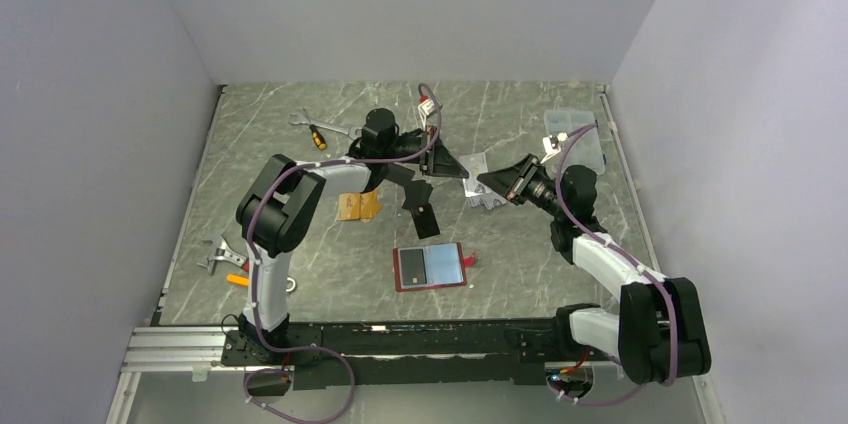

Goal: Put the credit cards into the card holder
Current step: Turn over the card holder at the center of the board.

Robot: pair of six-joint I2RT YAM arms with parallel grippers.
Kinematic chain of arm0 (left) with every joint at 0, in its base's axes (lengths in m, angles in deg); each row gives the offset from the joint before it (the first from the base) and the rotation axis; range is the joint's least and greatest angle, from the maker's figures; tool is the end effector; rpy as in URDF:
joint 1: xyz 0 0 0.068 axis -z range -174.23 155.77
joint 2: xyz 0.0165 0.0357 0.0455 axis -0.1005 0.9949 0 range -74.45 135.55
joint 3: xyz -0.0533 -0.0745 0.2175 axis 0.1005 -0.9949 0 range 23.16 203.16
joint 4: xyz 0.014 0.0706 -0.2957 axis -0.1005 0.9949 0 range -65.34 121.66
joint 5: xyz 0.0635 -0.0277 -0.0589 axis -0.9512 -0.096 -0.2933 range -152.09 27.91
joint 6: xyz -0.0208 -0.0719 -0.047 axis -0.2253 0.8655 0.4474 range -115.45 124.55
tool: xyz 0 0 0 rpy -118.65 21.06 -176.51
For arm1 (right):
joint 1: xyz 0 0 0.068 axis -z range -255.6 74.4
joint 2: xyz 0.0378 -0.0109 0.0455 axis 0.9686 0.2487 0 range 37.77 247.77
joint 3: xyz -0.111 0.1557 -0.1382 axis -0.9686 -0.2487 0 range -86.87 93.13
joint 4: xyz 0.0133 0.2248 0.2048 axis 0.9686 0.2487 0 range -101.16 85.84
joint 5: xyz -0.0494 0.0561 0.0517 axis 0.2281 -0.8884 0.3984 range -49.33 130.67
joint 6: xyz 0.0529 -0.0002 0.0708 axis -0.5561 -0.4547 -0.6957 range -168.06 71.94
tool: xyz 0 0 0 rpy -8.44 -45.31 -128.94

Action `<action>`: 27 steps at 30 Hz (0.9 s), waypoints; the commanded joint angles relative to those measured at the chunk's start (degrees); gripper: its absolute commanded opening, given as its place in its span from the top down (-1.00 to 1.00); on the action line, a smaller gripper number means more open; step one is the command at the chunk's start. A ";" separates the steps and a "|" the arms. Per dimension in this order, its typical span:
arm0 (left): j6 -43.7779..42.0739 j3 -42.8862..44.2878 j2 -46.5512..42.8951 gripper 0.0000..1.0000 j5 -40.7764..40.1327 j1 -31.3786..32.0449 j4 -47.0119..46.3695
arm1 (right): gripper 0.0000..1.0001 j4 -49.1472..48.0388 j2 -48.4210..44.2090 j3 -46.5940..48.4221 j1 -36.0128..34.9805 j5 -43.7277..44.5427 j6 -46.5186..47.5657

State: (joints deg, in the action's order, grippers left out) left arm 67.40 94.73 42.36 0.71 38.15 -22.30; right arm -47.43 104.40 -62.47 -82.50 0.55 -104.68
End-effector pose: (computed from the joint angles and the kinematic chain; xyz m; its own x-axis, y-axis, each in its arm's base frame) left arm 0.3668 -0.3154 0.1544 -0.8743 0.0729 -0.4799 0.4769 -0.0554 -0.8772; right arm 0.3108 0.0886 0.1561 -0.6647 0.5628 -0.4913 -0.3145 0.3857 0.8674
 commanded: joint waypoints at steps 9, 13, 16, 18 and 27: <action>-1.27 1.12 -2.44 0.86 2.47 0.75 -1.63 | 0.44 -4.15 3.87 7.34 0.00 -2.25 -0.38; -1.02 1.19 -2.52 0.86 2.50 0.65 -1.51 | 0.84 -6.19 4.45 7.22 0.02 -3.31 -2.37; -0.37 1.33 -2.28 0.83 2.52 0.39 -1.87 | 1.00 -4.82 3.39 6.25 0.01 -3.77 -1.94; -0.05 1.42 -2.22 0.81 2.46 0.24 -1.95 | 1.00 -3.91 2.56 5.69 -0.03 -4.26 -1.42; -0.59 2.59 -3.38 0.05 2.09 -0.16 1.45 | 1.00 0.91 -0.19 3.99 -0.50 -4.44 0.95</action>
State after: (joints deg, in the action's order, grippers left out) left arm 68.10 95.10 42.25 2.61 38.30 -22.26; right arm -47.04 106.70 -57.94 -82.54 -3.07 -105.25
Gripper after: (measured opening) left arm 0.389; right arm 0.009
